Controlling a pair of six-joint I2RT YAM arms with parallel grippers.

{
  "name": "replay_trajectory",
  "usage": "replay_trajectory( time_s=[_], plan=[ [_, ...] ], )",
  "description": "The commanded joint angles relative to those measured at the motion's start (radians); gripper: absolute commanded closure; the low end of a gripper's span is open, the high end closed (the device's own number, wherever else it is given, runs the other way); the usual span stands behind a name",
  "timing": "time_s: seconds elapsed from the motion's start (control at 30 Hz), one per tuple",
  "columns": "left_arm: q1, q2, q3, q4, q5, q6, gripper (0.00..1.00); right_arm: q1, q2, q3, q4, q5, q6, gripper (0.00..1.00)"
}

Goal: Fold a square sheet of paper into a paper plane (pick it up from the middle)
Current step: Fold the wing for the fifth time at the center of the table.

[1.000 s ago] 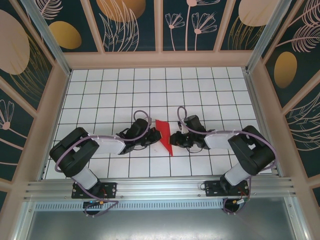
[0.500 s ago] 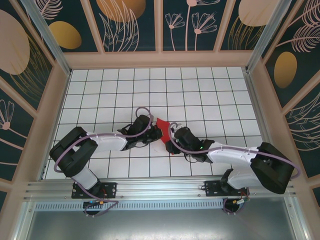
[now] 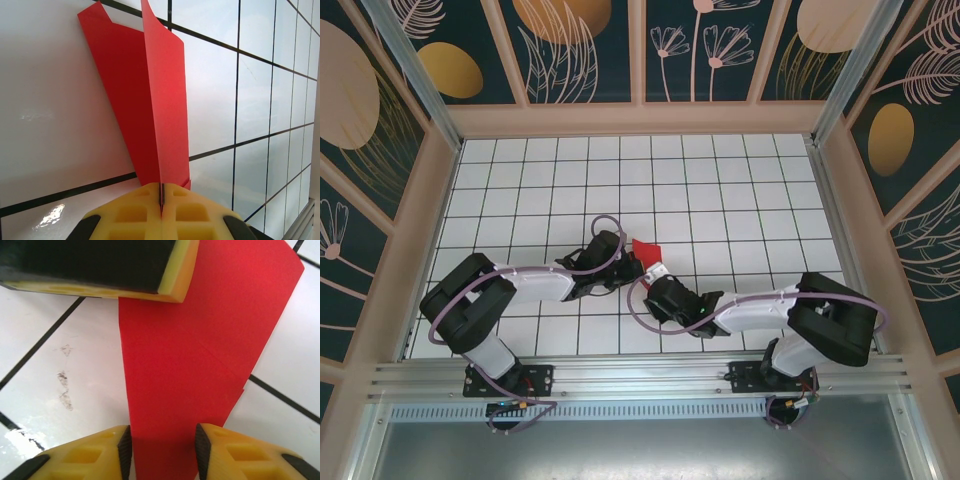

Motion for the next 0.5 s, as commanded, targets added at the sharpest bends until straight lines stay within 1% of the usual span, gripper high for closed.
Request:
replay_trajectory(
  time_s=[0.0,0.17,0.3,0.37,0.43,0.47],
  plan=[
    [-0.006,0.013,0.023,-0.020,-0.008,0.023,0.98,0.016,0.020,0.036,0.047,0.064,-0.050,0.64],
    [-0.006,0.012,0.024,-0.021,-0.005,0.024,0.98,0.025,0.018,0.033,0.055,0.086,-0.054,0.67],
    [-0.006,0.012,0.023,-0.022,-0.005,0.024,0.98,0.025,0.027,0.032,0.055,0.093,-0.053,0.75],
    [-0.006,0.010,0.023,-0.022,-0.004,0.024,0.98,0.024,0.037,0.034,0.047,0.094,-0.049,0.82],
    [-0.007,0.010,0.023,-0.023,-0.005,0.025,0.97,0.025,0.043,0.037,0.041,0.087,-0.046,0.83],
    [-0.006,0.010,0.023,-0.024,-0.004,0.026,0.97,0.024,0.047,0.038,0.039,0.085,-0.042,0.86]
  ],
)
